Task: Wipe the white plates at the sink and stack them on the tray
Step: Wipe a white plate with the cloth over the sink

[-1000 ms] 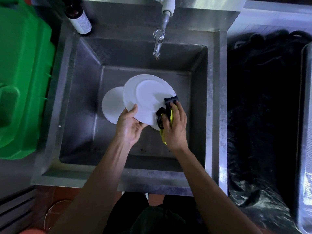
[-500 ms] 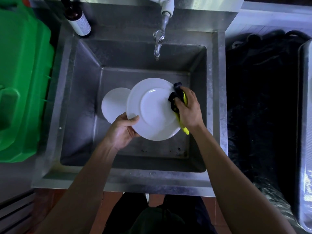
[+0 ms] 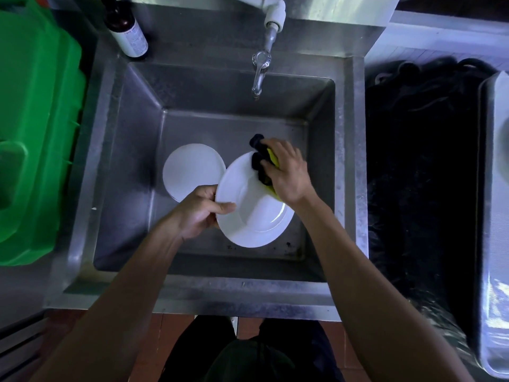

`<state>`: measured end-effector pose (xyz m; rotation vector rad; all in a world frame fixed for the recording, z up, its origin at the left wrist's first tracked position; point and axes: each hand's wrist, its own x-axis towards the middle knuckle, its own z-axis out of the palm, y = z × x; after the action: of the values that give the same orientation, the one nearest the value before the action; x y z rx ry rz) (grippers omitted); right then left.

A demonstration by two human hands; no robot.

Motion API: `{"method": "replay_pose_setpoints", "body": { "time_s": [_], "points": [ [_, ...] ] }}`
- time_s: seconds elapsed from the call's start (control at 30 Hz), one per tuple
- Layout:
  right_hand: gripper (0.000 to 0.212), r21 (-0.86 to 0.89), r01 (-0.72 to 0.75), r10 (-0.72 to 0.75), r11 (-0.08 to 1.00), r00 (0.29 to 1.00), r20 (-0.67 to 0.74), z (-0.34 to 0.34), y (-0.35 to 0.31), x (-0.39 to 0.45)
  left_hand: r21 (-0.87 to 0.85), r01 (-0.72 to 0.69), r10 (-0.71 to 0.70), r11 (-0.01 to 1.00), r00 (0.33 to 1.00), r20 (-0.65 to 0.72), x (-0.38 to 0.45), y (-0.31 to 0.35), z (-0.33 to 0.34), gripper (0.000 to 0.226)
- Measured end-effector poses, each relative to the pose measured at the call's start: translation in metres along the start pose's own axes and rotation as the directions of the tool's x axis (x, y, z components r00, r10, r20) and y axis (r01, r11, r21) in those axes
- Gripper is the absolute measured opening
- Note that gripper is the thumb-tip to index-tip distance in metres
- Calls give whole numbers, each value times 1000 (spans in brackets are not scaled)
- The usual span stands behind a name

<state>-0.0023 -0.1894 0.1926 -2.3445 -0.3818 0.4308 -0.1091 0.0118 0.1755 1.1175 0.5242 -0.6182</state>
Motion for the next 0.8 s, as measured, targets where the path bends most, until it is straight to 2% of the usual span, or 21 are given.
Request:
{"method": "replay_pose_setpoints", "body": {
  "time_s": [0.2, 0.4, 0.57, 0.67, 0.8],
  "points": [
    [42, -108, 127, -132, 986, 991, -39, 24, -25, -7, -8, -26, 26, 1000, 998, -53, 1, -3, 4, 47],
    [40, -118, 190, -206, 975, 969, -135, 48, -46, -20, -56, -122, 115, 991, 987, -113, 6, -2, 8, 25],
    [45, -21, 202, -203, 979, 977, -69, 46, -45, -20, -127, -171, 151, 977, 976, -155, 5, -2, 5, 33],
    [49, 2, 165, -164, 986, 981, -104, 40, -40, -22, -187, -182, 153, 965, 975, -160, 1, 0, 4, 41],
    [53, -32, 94, -97, 995, 989, -111, 34, -34, -27, -170, -166, 138, 971, 976, -167, -5, 8, 3, 44]
  ]
}}
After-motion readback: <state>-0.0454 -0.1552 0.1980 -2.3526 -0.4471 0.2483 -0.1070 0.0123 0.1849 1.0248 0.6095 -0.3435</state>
